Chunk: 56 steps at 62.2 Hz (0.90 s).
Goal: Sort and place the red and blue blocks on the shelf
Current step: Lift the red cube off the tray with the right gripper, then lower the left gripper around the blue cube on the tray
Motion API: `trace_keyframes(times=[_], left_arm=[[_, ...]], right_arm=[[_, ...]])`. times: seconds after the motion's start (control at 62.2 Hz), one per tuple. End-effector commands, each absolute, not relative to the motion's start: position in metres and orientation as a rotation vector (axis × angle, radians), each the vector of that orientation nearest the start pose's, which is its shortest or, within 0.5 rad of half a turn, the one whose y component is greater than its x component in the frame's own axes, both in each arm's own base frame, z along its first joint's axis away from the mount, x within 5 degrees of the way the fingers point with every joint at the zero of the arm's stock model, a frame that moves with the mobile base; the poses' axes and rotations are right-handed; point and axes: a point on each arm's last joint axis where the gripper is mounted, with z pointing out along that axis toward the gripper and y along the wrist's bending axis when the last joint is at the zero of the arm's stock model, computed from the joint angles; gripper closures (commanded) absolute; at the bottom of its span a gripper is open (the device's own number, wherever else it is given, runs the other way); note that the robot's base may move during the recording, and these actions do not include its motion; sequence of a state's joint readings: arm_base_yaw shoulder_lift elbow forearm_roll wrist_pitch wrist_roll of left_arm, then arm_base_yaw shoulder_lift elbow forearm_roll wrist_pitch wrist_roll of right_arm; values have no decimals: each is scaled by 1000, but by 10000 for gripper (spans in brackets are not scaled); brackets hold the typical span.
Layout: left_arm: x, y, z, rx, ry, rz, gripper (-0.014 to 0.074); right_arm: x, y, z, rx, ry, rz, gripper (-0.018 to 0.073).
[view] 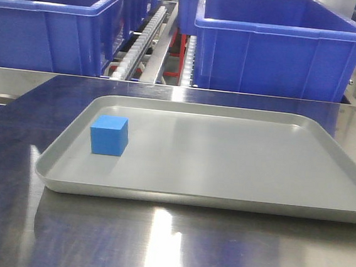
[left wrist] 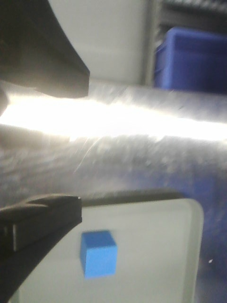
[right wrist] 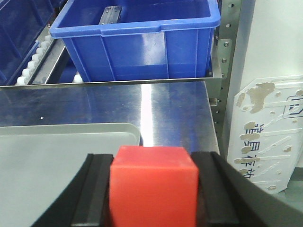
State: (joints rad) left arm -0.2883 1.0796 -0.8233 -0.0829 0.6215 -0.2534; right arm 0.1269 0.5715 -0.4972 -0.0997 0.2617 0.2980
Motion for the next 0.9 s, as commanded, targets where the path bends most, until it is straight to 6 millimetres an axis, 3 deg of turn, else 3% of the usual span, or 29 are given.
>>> trace_keyframes(times=[0.0, 0.257, 0.53, 0.884], left_arm=[[213, -76, 323, -30, 2317, -444, 83], [235, -113, 325, 102, 2379, -485, 83], [262, -155, 310, 191, 2469, -500, 83], [282, -190, 297, 298, 2495, -441, 83]], right_arm=[[122, 13, 330, 64, 1697, 208, 503], [122, 13, 330, 64, 1697, 208, 503], [122, 13, 330, 64, 1697, 208, 503], [122, 13, 330, 64, 1697, 208, 503]])
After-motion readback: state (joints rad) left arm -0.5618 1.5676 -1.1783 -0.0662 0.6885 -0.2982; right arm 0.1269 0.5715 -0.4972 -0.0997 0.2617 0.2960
